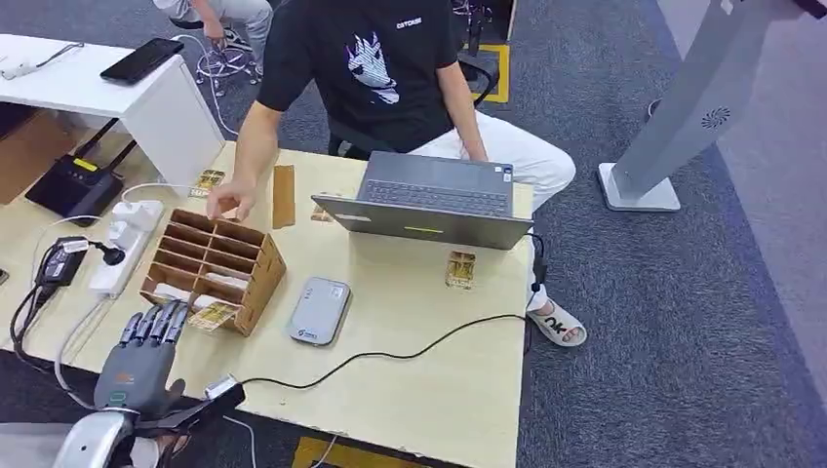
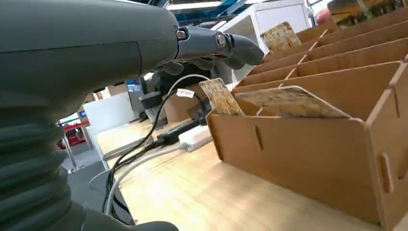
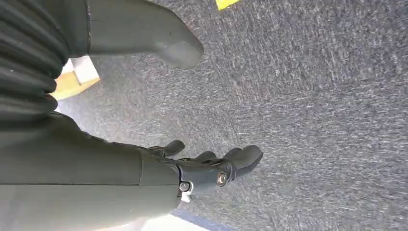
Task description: Pass the card to the sensor for recognition and then transmit it.
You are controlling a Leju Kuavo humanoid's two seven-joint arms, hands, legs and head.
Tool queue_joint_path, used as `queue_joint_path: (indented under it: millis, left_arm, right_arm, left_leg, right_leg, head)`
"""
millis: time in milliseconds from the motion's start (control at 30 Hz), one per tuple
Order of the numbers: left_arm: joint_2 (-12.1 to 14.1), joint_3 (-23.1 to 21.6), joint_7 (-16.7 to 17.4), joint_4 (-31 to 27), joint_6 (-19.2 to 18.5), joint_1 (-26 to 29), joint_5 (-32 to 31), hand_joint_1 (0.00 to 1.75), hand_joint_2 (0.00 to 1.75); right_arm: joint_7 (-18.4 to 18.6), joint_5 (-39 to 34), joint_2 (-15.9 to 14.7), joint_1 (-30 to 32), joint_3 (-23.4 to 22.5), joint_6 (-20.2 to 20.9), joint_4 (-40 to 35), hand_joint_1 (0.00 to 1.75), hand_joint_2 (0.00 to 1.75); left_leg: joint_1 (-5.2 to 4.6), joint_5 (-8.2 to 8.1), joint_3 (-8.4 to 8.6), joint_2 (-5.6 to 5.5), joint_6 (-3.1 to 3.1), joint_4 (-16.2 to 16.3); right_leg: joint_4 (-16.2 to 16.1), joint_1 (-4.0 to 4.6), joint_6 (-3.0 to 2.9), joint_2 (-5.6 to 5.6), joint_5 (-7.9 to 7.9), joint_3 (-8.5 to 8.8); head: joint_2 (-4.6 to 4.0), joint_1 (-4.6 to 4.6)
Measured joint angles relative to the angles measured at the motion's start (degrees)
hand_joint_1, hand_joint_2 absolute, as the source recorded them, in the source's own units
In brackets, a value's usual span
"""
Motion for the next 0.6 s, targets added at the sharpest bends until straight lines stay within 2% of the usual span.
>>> queue_joint_path:
  millis: [200, 600]
  left_arm:
    - [-1.99, 0.7, -1.29, 2.68, 4.81, -2.31, -0.96, 0.0, 1.75]
    - [-3.8, 0.96, -1.53, 5.18, 5.11, -4.09, -1.11, 0.0, 1.75]
  right_arm:
    - [-0.11, 0.83, -0.04, -0.05, 0.39, 0.17, 0.0, 0.0, 1.75]
    - [-0.11, 1.05, -0.07, -0.04, 1.25, 0.22, 0.0, 0.0, 1.75]
  left_leg:
    - [0.0, 0.0, 0.0, 0.0, 0.0, 0.0]
    - [0.0, 0.0, 0.0, 0.01, 0.0, 0.0]
  right_leg:
    - [0.0, 0.0, 0.0, -0.01, 0.0, 0.01]
    - [0.0, 0.0, 0.0, -0.01, 0.01, 0.0]
  head:
    - [0.0, -0.02]
    - [0.0, -0.02]
